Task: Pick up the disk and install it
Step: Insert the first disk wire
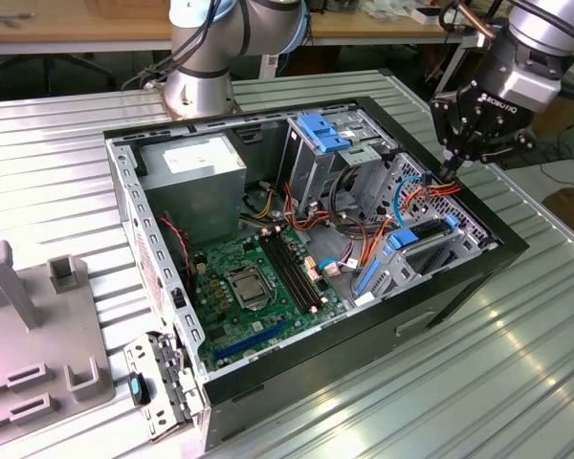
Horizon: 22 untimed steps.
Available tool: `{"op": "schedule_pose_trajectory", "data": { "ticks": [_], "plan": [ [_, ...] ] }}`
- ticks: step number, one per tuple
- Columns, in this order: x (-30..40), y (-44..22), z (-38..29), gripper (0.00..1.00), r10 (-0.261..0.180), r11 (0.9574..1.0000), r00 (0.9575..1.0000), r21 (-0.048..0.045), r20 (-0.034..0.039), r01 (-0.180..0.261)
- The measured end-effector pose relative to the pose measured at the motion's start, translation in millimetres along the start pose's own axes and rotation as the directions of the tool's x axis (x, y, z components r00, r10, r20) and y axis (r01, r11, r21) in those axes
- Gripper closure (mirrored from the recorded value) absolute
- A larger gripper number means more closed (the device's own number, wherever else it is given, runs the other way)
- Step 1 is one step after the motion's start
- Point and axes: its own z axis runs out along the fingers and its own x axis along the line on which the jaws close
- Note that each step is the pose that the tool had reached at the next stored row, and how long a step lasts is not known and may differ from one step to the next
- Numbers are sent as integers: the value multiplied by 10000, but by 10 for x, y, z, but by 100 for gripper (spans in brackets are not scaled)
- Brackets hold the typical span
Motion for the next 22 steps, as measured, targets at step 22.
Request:
{"op": "schedule_pose_trajectory", "data": {
  "ticks": [22],
  "plan": [
    [117,-147,51,67,-3462,9382,9381,31,124,3462]
  ]
}}
